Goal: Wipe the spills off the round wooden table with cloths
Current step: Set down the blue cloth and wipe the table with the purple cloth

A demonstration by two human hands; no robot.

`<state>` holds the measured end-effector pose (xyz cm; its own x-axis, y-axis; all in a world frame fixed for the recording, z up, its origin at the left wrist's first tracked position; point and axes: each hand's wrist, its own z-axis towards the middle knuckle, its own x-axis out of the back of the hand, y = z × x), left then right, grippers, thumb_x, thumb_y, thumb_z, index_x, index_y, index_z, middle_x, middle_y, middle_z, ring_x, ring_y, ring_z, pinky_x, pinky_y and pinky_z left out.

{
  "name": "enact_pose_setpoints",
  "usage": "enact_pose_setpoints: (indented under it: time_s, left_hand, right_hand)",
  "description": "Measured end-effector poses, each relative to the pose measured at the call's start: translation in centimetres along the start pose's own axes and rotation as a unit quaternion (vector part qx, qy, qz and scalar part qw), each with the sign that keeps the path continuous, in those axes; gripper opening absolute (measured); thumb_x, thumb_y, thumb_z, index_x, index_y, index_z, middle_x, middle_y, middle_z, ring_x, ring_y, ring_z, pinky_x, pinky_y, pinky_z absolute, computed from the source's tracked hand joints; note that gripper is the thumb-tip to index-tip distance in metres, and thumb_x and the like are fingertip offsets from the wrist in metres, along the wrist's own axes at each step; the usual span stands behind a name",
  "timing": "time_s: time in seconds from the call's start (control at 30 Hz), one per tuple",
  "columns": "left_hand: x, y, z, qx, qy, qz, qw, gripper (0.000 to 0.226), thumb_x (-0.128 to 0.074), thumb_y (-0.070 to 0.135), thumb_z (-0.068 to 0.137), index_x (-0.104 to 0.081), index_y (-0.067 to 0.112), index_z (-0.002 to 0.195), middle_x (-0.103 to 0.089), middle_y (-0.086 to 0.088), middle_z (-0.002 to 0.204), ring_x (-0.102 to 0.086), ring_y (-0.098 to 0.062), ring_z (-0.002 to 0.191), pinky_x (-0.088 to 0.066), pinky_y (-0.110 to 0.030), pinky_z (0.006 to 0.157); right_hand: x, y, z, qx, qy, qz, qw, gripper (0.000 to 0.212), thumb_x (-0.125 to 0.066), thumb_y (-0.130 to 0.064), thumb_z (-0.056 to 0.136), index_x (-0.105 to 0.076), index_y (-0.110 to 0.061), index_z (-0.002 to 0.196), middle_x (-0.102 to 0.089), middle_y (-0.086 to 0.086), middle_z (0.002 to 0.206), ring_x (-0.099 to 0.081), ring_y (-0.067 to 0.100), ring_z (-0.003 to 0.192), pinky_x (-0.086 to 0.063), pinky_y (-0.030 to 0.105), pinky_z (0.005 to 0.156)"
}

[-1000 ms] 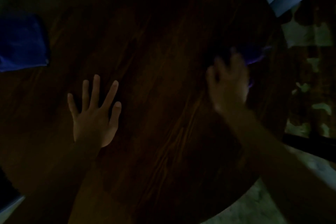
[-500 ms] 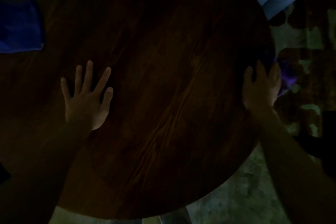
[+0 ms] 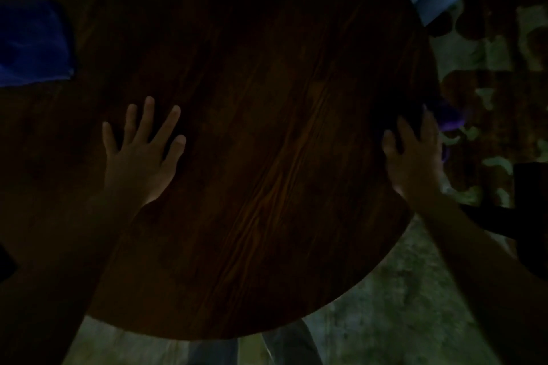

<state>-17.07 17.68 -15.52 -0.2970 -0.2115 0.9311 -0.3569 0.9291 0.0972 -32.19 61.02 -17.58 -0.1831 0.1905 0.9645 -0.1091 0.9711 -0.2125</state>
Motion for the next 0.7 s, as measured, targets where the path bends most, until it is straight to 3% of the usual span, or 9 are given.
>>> enact_pose_setpoints:
  time_s: [0.07, 0.13, 0.2, 0.23, 0.33, 0.4, 0.5, 0.6, 0.7]
  left_hand:
    - [0.0, -0.7, -0.6, 0.002, 0.003, 0.021, 1.000, 0.064, -0.001, 0.067, 0.096, 0.008, 0.047, 0.156, 0.013, -0.001, 0.169, 0.012, -0.027, 0.154, 0.008, -0.063, 0.119]
    - [-0.1, -2.0, -1.4, 0.011, 0.001, 0.034, 0.999, 0.064, -0.001, 0.068, 0.096, 0.008, 0.047, 0.156, 0.015, -0.001, 0.168, 0.012, -0.027, 0.154, 0.009, -0.064, 0.118]
    - [0.1, -3.6, -1.5, 0.020, -0.004, 0.037, 0.999, 0.064, 0.000, 0.068, 0.095, 0.009, 0.048, 0.156, 0.015, -0.002, 0.168, 0.012, -0.027, 0.154, 0.008, -0.065, 0.118]
    - [0.0, -4.4, -1.2, 0.027, -0.002, 0.034, 0.999, 0.064, 0.000, 0.068, 0.095, 0.009, 0.049, 0.155, 0.014, -0.002, 0.169, 0.012, -0.027, 0.154, 0.008, -0.066, 0.118]
    - [0.2, -9.2, 0.2, 0.118, 0.006, 0.003, 0.993, 0.061, 0.000, 0.070, 0.095, 0.010, 0.054, 0.153, 0.014, 0.000, 0.169, 0.014, -0.027, 0.154, 0.008, -0.066, 0.118]
    - [-0.2, -8.5, 0.0, 0.122, 0.013, -0.005, 0.992, 0.060, 0.000, 0.071, 0.095, 0.011, 0.056, 0.152, 0.018, 0.004, 0.168, 0.019, -0.024, 0.153, 0.010, -0.065, 0.118]
    - [0.1, -7.3, -0.1, 0.116, 0.033, -0.008, 0.993, 0.061, -0.001, 0.070, 0.095, 0.012, 0.055, 0.152, 0.021, 0.006, 0.167, 0.021, -0.023, 0.153, 0.009, -0.065, 0.118]
    - [-0.4, -7.9, -0.2, 0.120, 0.033, -0.005, 0.992, 0.061, -0.001, 0.070, 0.095, 0.013, 0.053, 0.153, 0.021, 0.005, 0.167, 0.022, -0.022, 0.153, 0.010, -0.065, 0.118]
    - [-0.5, -8.3, 0.1, 0.117, 0.031, -0.007, 0.993, 0.061, -0.003, 0.069, 0.096, 0.013, 0.053, 0.153, 0.022, 0.005, 0.167, 0.023, -0.022, 0.152, 0.010, -0.066, 0.118]
  right_hand:
    - [-0.5, -5.3, -2.2, -0.045, -0.028, 0.041, 0.998, 0.071, 0.004, -0.049, 0.105, -0.042, -0.024, 0.153, -0.022, 0.012, 0.167, -0.015, 0.034, 0.155, -0.016, 0.053, 0.124]
    - [-2.6, -11.1, -9.4, 0.075, -0.123, 0.136, 0.980, 0.053, -0.015, -0.044, 0.108, -0.043, -0.028, 0.150, -0.038, 0.000, 0.160, -0.035, 0.014, 0.144, -0.023, 0.035, 0.121]
    - [-2.4, -13.8, -15.6, 0.345, -0.266, 0.123, 0.892, 0.043, -0.046, -0.048, 0.102, -0.048, -0.041, 0.145, -0.044, -0.020, 0.153, -0.029, -0.018, 0.131, -0.018, 0.018, 0.116]
    - [-2.8, -13.3, -16.5, 0.385, -0.337, 0.199, 0.836, 0.047, -0.057, -0.046, 0.096, -0.046, -0.049, 0.141, -0.044, -0.023, 0.152, -0.028, -0.023, 0.131, -0.016, 0.023, 0.121]
    - [-3.8, -14.0, -8.8, 0.107, -0.434, 0.431, 0.784, 0.036, -0.065, -0.025, 0.080, -0.064, -0.030, 0.115, -0.077, 0.000, 0.112, -0.075, 0.015, 0.099, -0.054, 0.048, 0.090]
    - [-2.0, -12.8, -3.0, 0.091, -0.395, 0.388, 0.828, 0.031, -0.062, -0.027, 0.082, -0.078, -0.021, 0.108, -0.078, 0.005, 0.111, -0.076, 0.024, 0.094, -0.053, 0.045, 0.088]
    - [0.4, -12.1, 4.7, 0.126, -0.134, 0.116, 0.976, 0.038, -0.059, -0.039, 0.097, -0.065, -0.030, 0.133, -0.052, 0.008, 0.150, -0.052, 0.030, 0.137, -0.041, 0.040, 0.112]
    - [0.4, -16.5, 9.9, -0.068, 0.051, 0.062, 0.994, 0.054, -0.033, -0.047, 0.105, -0.045, -0.023, 0.151, -0.022, 0.015, 0.166, -0.021, 0.035, 0.153, -0.018, 0.049, 0.125]
    - [-3.6, -20.8, 2.0, 0.108, 0.012, 0.050, 0.993, 0.046, -0.036, -0.039, 0.104, -0.057, -0.022, 0.141, -0.038, 0.011, 0.160, -0.040, 0.034, 0.143, -0.028, 0.046, 0.117]
